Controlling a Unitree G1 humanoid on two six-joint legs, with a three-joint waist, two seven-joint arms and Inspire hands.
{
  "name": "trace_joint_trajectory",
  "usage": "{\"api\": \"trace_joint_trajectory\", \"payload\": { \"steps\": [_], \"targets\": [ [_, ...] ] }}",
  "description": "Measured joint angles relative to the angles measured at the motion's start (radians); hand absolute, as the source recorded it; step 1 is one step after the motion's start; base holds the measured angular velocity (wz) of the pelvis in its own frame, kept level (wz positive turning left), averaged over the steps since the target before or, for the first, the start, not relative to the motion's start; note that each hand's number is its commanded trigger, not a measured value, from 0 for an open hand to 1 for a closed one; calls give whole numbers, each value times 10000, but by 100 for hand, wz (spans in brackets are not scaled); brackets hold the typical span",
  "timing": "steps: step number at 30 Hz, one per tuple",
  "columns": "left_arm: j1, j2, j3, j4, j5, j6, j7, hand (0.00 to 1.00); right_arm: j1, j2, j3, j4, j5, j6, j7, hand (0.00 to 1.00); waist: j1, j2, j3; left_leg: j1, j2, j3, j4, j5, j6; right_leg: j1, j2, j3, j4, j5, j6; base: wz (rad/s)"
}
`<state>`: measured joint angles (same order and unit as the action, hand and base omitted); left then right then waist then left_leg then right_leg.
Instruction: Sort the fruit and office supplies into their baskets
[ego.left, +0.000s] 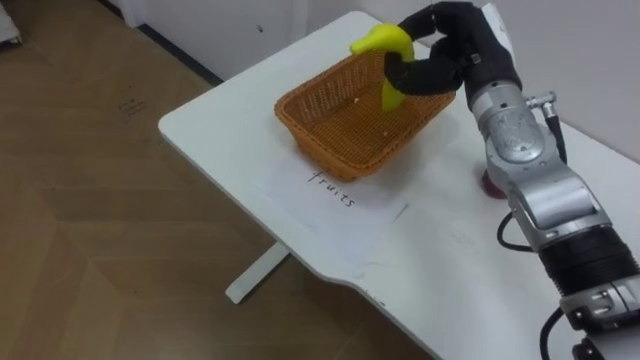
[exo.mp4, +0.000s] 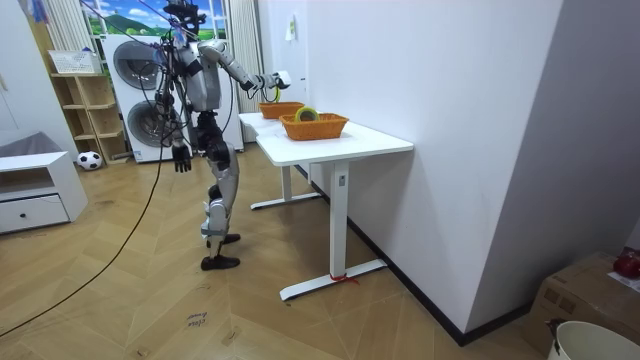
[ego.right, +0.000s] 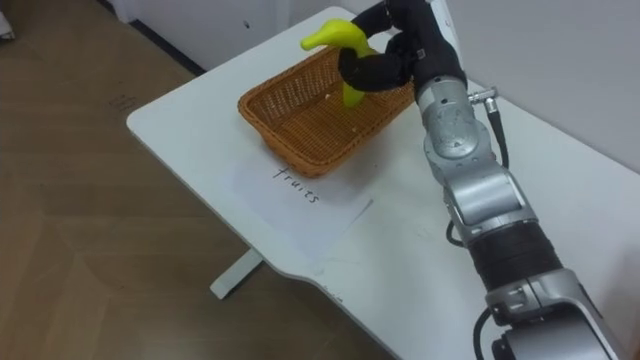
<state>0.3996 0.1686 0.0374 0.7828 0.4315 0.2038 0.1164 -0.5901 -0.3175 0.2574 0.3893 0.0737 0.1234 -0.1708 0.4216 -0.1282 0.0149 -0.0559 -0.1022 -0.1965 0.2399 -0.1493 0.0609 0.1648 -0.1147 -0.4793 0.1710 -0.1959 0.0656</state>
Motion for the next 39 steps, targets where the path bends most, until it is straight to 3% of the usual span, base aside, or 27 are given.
{"api": "trace_joint_trajectory", "payload": {
  "steps": [9, 15, 16, 17, 21, 39],
  "targets": [
    [37, 18, 79, -8, 5, -50, -148, 0, 0, -1, 77, 1, 1, 0, 1, 100, -2, -130, 59, -108, -141, -66, -9, -1, 64, -66, -84, -40, -2, -3, 6, 1],
    [39, 20, 78, -3, 4, -93, -162, 0, 0, -10, 685, 82, 10, -2, 129, 100, 16, -157, 71, -150, -137, -73, 12, -2, 65, -81, -82, -166, 0, -2, 7, 2],
    [39, 20, 78, -4, 3, -92, -162, 0, 1, -8, 768, 160, 13, -2, 185, 94, 45, -155, 72, -154, -135, -72, 12, -3, 65, -83, -83, -166, 0, -2, 7, 0],
    [35, 20, 78, -6, 4, -92, -163, 0, 1, -7, 797, 286, 13, -2, 225, 81, 89, -159, 70, -161, -133, -73, 8, -2, 65, -87, -86, -164, -1, -2, 8, 0],
    [36, 21, 78, -6, 3, -93, -163, 0, 1, -9, 804, 451, 13, -1, 225, 0, 192, -164, 69, -168, -134, -76, -1, -3, 66, -94, -91, -165, -4, -2, 8, 0],
    [36, 21, 77, -5, -7, -138, -163, 0, 0, -9, 803, 474, -1, -3, 225, 0, 213, -227, 90, -177, -136, -71, 13, -2, 67, -82, -90, -182, -4, -3, 8, 0]
  ]
}}
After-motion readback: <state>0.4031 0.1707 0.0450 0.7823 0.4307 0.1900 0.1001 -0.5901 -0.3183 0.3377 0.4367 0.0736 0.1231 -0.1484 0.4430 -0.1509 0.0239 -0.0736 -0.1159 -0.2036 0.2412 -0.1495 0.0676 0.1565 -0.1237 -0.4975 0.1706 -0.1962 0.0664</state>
